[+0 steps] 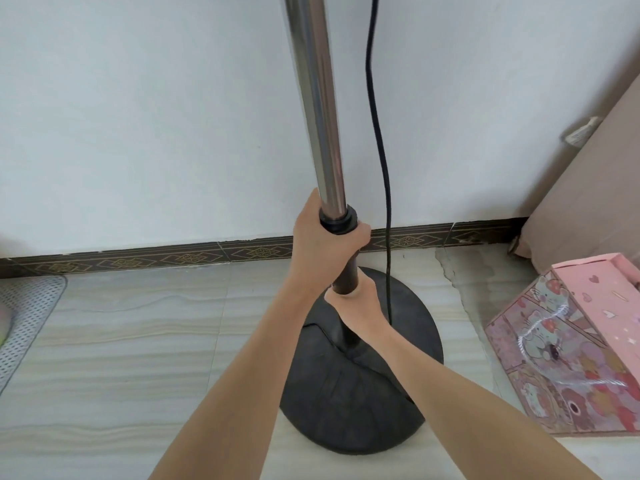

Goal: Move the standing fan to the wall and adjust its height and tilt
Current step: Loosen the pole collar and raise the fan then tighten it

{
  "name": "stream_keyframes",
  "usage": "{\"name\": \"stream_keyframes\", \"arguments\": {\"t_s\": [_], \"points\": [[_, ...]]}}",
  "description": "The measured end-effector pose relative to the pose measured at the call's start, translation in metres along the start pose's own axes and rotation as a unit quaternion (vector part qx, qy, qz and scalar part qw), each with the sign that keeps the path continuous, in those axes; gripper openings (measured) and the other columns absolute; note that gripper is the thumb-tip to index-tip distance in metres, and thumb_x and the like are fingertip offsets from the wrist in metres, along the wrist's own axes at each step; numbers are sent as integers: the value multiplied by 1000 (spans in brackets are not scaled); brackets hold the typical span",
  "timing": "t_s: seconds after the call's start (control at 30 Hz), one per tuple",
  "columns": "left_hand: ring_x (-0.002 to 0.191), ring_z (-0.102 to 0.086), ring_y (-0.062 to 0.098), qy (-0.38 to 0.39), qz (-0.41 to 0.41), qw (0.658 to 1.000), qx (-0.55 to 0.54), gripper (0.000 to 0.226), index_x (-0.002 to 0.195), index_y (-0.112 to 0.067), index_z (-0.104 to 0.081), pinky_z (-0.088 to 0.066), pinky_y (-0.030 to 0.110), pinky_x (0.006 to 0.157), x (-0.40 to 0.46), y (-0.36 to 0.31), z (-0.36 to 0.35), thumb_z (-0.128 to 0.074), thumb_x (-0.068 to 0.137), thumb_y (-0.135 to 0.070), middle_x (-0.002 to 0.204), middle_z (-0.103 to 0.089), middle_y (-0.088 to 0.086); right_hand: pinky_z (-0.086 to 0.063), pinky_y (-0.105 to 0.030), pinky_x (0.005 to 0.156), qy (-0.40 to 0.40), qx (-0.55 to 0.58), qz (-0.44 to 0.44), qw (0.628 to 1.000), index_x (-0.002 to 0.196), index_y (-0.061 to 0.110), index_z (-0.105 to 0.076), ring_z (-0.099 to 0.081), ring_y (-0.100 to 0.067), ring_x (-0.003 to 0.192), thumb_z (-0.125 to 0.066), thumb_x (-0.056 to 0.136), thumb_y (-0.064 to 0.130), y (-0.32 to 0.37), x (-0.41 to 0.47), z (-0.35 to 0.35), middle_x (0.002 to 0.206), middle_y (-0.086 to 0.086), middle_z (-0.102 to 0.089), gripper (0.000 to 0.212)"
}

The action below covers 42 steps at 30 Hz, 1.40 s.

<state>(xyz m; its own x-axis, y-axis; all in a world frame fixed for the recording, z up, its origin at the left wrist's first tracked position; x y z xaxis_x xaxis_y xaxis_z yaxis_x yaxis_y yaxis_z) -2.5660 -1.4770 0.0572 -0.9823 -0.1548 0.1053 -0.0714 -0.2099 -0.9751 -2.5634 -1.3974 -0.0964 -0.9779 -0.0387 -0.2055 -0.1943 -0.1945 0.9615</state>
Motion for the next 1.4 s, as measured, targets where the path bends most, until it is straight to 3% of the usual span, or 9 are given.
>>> {"name": "stream_keyframes", "arguments": {"t_s": [0.13, 0.23, 0.43, 0.63, 0.77, 0.97, 1.17, 1.3, 1.4], "points": [[65, -54, 12, 67, -8, 998, -21, 30, 91, -4, -49, -51, 17, 59, 2, -1, -6, -67, 70, 7, 79, -57, 21, -35, -15, 55, 9, -11, 16, 1000, 73, 28, -45, -48, -9, 63, -63, 77, 0, 5, -2, 0, 70, 5, -51, 33], [68, -55, 15, -31, -19, 999, 13, 35, 94, -5, -48, -52, 24, 64, -4, -2, 3, -72, 70, -7, 83, -61, 18, -42, -18, 61, 3, -7, 18, 1000, 86, 19, -51, -54, -13, 71, -64, 78, 3, 4, -2, -1, 75, 3, -57, 23], [69, -55, -8, -161, 9, 987, -2, 48, 104, -17, -50, -39, 2, 65, -24, -2, 4, -80, 68, -27, 78, -56, -15, -47, -22, 72, -53, 8, 74, 996, 103, 2, -56, -56, -6, 76, -54, 86, 2, 13, -13, 6, 87, -1, -60, 17], [66, -52, 22, -90, -18, 995, 39, 38, 85, 3, -53, -53, 44, 69, -3, 1, 9, -68, 59, -21, 79, -61, 22, -46, -18, 56, -8, -2, 71, 997, 71, 28, -51, -56, -11, 64, -68, 76, 4, 23, 3, 2, 69, 2, -60, 29], [72, -56, 35, -46, -28, 998, 30, 38, 87, 2, -54, -55, 43, 69, 3, 0, 5, -67, 57, -17, 82, -61, 23, -50, -23, 63, 6, -2, 72, 997, 79, 23, -54, -61, -29, 78, -69, 74, 3, 24, 5, 1, 84, -13, -66, 25], [69, -56, 15, 9, -25, 1000, 4, 32, 93, 1, -54, -53, 22, 64, 2, -1, -2, -71, 66, -3, 84, -62, 20, -44, -18, 62, 9, -11, 46, 999, 90, 17, -54, -57, -21, 79, -66, 76, 5, 22, -1, 3, 80, -1, -60, 22], [88, -58, 11, 94, 73, 992, 42, 40, 108, -16, -52, -46, 21, 70, -16, 47, -6, -74, 74, -21, 92, -62, -6, -45, -25, 84, 131, -242, -3, 961, 126, 16, -47, -58, -21, 106, -58, 87, 21, 29, -43, 17, 122, -5, -59, 41], [118, -44, 15, 171, 135, 970, 108, 53, 126, -19, -44, -34, 28, 93, -27, 86, 4, -70, 80, -20, 125, -50, -2, -49, -27, 70, -89, -238, 93, 963, 93, 18, -58, -59, -14, 74, -60, 87, 31, 74, -74, 90, 78, 5, -61, 14], [126, -37, 15, 200, 154, 957, 141, 59, 133, -20, -39, -31, 27, 98, -34, 92, 10, -68, 82, -22, 136, -41, 0, -42, -24, 75, -148, -165, 97, 970, 115, 16, -44, -49, -12, 86, -68, 80, 30, 80, -65, 105, 96, 4, -48, 45]]}}
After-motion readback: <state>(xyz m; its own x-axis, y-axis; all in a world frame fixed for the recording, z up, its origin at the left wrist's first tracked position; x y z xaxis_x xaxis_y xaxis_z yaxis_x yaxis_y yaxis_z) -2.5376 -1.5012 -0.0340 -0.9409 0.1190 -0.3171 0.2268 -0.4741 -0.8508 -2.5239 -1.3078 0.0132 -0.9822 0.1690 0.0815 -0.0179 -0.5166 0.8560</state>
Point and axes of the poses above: each hand's wrist, its own x-axis towards the middle knuckle, its own z-axis out of the back of the hand, y = z × x, the point moved 10 cm from there along x, towards the middle knuckle
